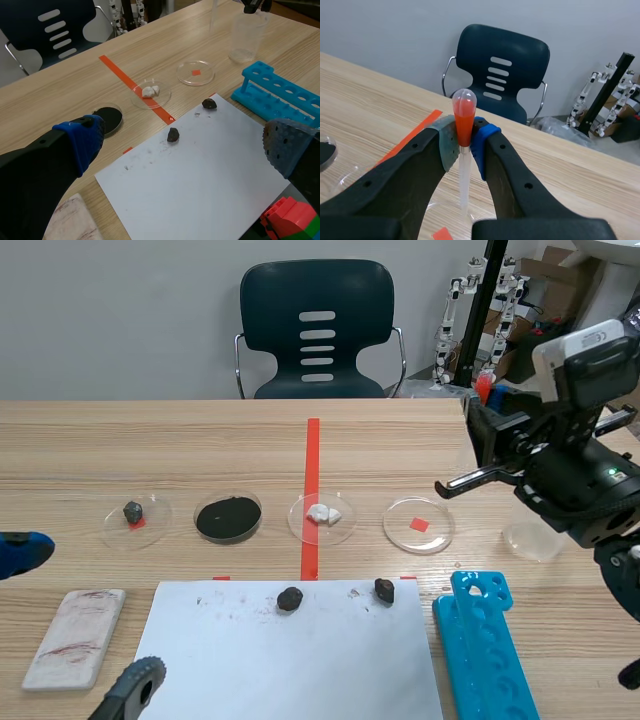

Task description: Draw acid from the petri dish

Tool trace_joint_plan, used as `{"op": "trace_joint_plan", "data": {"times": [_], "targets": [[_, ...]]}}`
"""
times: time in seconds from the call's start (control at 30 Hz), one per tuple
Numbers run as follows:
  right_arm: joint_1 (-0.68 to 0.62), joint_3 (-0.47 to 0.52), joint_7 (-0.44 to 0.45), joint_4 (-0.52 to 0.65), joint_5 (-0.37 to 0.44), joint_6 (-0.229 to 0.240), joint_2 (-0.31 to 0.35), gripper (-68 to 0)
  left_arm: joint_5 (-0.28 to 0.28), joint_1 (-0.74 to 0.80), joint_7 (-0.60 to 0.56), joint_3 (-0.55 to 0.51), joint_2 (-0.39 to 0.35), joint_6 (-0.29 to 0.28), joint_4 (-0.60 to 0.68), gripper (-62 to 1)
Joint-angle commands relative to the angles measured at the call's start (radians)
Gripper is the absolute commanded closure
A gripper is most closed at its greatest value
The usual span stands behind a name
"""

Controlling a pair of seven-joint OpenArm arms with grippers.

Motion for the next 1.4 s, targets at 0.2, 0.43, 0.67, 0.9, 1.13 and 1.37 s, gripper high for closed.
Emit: {"op": "trace_joint_plan", "data": {"times": [0.2,0.43,0.67,0.9,1.13,1.37], "targets": [[-0.053,0.026,-0.046,0.156,0.046,-0.017,0.044,-6.6,-0.01,-0.003,-0.015,-0.006,0.0,-0.002,0.013,-62.3],[-0.135,0.071,-0.117,0.294,0.05,-0.031,0.054,-6.6,-0.01,-0.003,-0.015,-0.006,0.0,-0.002,0.013,-62.3],[-0.234,0.123,-0.167,0.421,0.05,-0.031,0.054,-6.6,-0.01,-0.003,-0.015,-0.006,0.0,-0.002,0.013,-62.3],[-0.328,0.151,-0.183,0.52,0.049,-0.031,0.054,-6.6,-0.01,-0.003,-0.016,-0.006,0.0,-0.002,0.013,-62.3],[-0.371,0.151,-0.183,0.553,0.048,-0.031,0.054,-6.6,-0.01,-0.003,-0.015,-0.006,0.0,-0.002,0.013,-62.3],[-0.371,0.151,-0.183,0.553,0.044,-0.031,0.054,-6.6,-0.01,-0.003,-0.015,-0.006,0.0,-0.002,0.013,-62.3]]}}
